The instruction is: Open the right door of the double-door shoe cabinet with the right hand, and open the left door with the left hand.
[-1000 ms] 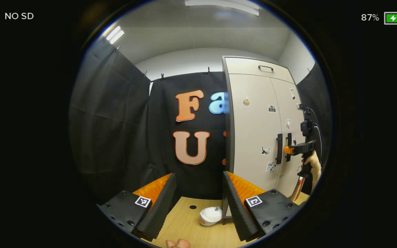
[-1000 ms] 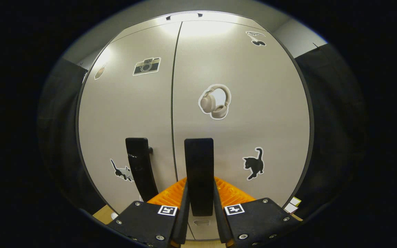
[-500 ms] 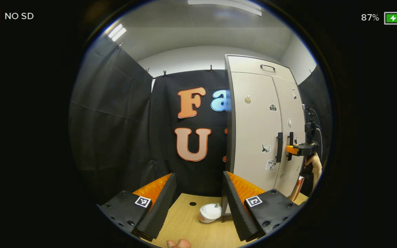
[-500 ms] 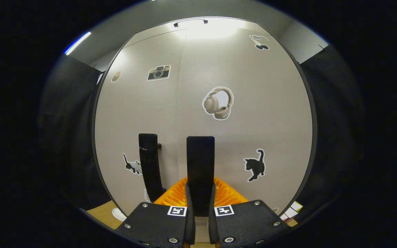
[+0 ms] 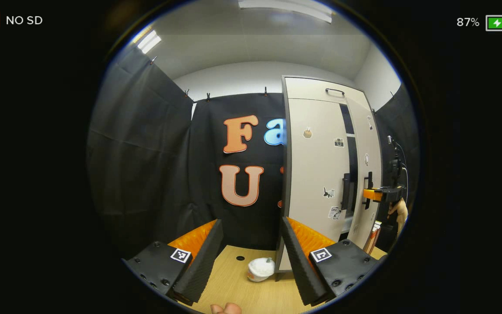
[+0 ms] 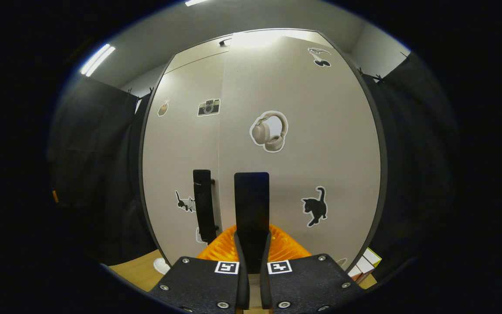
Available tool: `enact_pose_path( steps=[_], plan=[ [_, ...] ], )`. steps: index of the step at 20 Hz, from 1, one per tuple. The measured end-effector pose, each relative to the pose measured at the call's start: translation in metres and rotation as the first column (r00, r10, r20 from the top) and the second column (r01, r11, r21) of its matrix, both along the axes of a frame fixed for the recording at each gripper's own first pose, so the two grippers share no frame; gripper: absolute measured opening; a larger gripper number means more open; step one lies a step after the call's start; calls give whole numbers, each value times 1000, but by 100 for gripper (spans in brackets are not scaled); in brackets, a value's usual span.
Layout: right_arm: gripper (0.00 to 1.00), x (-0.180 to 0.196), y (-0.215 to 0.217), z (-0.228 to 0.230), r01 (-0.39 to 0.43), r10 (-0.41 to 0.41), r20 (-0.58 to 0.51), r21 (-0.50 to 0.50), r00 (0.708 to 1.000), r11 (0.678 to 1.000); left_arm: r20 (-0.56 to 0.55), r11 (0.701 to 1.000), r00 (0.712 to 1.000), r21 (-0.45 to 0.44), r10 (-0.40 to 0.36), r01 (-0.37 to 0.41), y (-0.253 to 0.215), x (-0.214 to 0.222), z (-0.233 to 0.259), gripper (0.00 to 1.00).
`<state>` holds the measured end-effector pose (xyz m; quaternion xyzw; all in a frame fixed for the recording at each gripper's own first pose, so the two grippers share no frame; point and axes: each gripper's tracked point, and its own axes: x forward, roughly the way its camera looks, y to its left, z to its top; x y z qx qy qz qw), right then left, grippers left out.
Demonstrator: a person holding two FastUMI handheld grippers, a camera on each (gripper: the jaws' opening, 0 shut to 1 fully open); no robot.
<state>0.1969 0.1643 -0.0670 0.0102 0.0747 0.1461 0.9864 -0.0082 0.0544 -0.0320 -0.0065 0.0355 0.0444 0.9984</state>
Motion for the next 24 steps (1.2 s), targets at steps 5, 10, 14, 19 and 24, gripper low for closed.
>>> enact_pose_path(
  steps=[5,10,14,19,24],
  plan=[
    [9,-18,-11,5,-16,16,-10,12,1000,1000,-13,1000,1000,12,-11,11,-12,-9,-1,81],
    [9,-34,-27,10,-19,19,-4,18,1000,1000,-2,1000,1000,13,-24,24,-25,-17,5,82],
    [9,-47,-41,13,-14,14,-4,37,1000,999,5,998,998,16,-56,56,-44,-21,7,82],
    [9,-57,-57,17,14,-14,6,39,1000,999,-1,996,996,-1,-91,91,-60,-24,3,81],
    [8,-62,-75,16,57,-58,20,51,998,997,-1,997,997,17,-77,77,-60,-24,-1,81]
  ],
)
